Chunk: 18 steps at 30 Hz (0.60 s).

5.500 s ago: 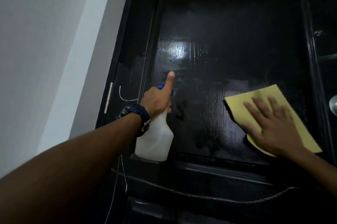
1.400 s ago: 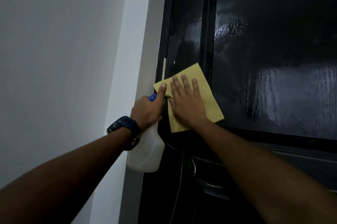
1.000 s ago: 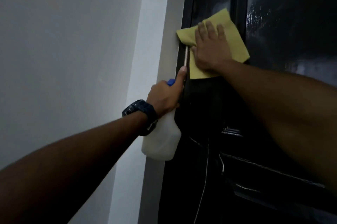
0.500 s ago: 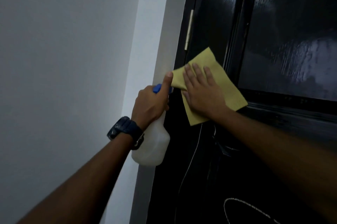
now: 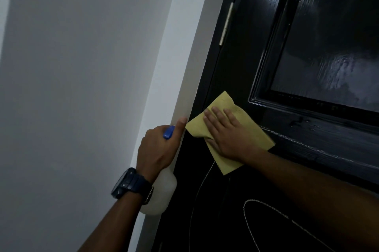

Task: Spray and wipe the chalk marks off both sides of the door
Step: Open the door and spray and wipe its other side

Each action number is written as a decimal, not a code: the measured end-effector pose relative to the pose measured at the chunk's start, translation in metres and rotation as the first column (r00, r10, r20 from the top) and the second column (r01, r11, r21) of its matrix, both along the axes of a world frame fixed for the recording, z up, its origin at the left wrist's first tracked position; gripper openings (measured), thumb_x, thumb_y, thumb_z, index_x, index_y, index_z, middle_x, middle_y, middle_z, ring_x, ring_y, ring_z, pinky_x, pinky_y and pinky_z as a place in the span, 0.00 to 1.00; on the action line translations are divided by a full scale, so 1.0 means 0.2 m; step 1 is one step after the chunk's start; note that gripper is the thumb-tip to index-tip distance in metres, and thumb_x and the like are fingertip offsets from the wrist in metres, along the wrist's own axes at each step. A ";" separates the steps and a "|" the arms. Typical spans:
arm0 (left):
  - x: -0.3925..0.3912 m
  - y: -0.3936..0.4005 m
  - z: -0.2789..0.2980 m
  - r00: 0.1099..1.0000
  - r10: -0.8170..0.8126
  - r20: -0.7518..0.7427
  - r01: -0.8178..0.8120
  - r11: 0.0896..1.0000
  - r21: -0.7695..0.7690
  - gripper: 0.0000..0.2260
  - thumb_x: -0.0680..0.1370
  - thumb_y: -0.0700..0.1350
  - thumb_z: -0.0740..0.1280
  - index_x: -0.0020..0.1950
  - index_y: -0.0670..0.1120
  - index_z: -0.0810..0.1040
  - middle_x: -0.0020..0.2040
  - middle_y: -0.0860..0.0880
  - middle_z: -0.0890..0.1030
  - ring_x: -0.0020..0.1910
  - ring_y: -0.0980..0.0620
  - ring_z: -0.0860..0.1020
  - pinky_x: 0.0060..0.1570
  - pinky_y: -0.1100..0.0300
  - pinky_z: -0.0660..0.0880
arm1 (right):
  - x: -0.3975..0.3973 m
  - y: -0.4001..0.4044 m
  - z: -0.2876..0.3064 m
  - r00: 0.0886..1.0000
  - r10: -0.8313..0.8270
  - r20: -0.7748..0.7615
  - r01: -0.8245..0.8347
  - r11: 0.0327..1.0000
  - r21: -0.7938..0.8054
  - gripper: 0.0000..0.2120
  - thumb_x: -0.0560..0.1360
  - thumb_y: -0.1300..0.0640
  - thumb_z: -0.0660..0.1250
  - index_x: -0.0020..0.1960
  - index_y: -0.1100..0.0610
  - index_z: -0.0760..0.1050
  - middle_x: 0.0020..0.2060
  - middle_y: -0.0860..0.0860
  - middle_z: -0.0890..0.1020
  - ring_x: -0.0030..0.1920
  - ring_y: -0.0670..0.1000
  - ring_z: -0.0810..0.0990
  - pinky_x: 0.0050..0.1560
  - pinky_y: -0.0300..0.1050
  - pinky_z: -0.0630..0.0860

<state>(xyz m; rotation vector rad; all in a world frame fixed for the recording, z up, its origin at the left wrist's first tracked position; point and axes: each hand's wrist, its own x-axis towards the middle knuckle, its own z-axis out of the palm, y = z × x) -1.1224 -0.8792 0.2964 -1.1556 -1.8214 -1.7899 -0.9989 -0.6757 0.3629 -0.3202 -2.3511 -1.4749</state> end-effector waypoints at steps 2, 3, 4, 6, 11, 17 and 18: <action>0.02 0.00 -0.02 1.000 0.004 -0.002 -0.004 1.000 -0.003 0.48 0.69 0.82 0.44 0.34 0.37 0.74 0.30 0.43 0.80 0.32 0.42 0.79 0.39 0.40 0.77 | -0.01 0.00 0.13 0.999 0.008 -0.032 -0.008 1.000 0.015 0.37 0.81 0.38 0.44 0.80 0.62 0.58 0.79 0.60 0.60 0.79 0.62 0.57 0.78 0.62 0.48; 0.02 0.01 -0.04 1.000 0.000 0.004 0.000 1.000 0.001 0.47 0.70 0.82 0.45 0.34 0.37 0.74 0.30 0.43 0.80 0.32 0.42 0.79 0.39 0.40 0.76 | -0.02 0.00 0.22 0.996 0.016 -0.091 -0.016 1.000 0.007 0.38 0.80 0.37 0.44 0.80 0.63 0.58 0.79 0.61 0.60 0.79 0.62 0.58 0.77 0.61 0.46; 0.01 0.01 -0.05 1.000 -0.007 0.007 0.007 1.000 0.002 0.47 0.70 0.82 0.45 0.34 0.36 0.73 0.30 0.42 0.80 0.32 0.41 0.79 0.39 0.40 0.76 | -0.03 0.00 0.33 0.988 0.005 -0.154 -0.006 1.000 -0.003 0.39 0.79 0.36 0.44 0.80 0.63 0.57 0.79 0.61 0.59 0.79 0.62 0.57 0.76 0.60 0.43; -0.01 0.03 -0.09 1.000 -0.011 0.022 0.011 1.000 0.016 0.47 0.71 0.81 0.46 0.34 0.36 0.73 0.30 0.42 0.80 0.32 0.41 0.79 0.39 0.41 0.76 | -0.04 0.00 0.50 0.976 -0.024 -0.217 0.026 1.000 0.007 0.42 0.78 0.33 0.43 0.81 0.62 0.54 0.80 0.59 0.56 0.80 0.60 0.53 0.77 0.59 0.42; -0.04 0.07 -0.21 0.998 -0.016 0.057 0.015 1.000 0.016 0.46 0.72 0.80 0.47 0.34 0.35 0.74 0.30 0.41 0.79 0.32 0.41 0.78 0.40 0.40 0.76 | -0.04 0.02 0.35 0.968 -0.033 -0.249 0.051 0.996 0.068 0.42 0.78 0.32 0.42 0.82 0.59 0.48 0.81 0.57 0.50 0.81 0.60 0.45 0.78 0.64 0.42; -0.06 0.09 -0.30 0.996 -0.023 0.087 0.023 1.000 0.006 0.48 0.72 0.80 0.47 0.34 0.35 0.75 0.31 0.40 0.80 0.33 0.40 0.78 0.40 0.39 0.76 | 0.08 0.02 -0.19 0.999 0.025 0.048 -0.027 0.998 0.052 0.40 0.77 0.35 0.48 0.81 0.60 0.56 0.80 0.58 0.57 0.80 0.63 0.50 0.78 0.66 0.46; -0.06 0.10 -0.30 0.996 -0.033 0.087 0.033 0.999 -0.001 0.48 0.72 0.80 0.47 0.34 0.34 0.75 0.31 0.40 0.79 0.33 0.39 0.78 0.40 0.39 0.76 | 0.10 0.03 -0.24 0.996 0.025 0.089 -0.029 0.999 0.039 0.39 0.78 0.35 0.48 0.81 0.60 0.57 0.80 0.58 0.57 0.80 0.62 0.50 0.78 0.66 0.46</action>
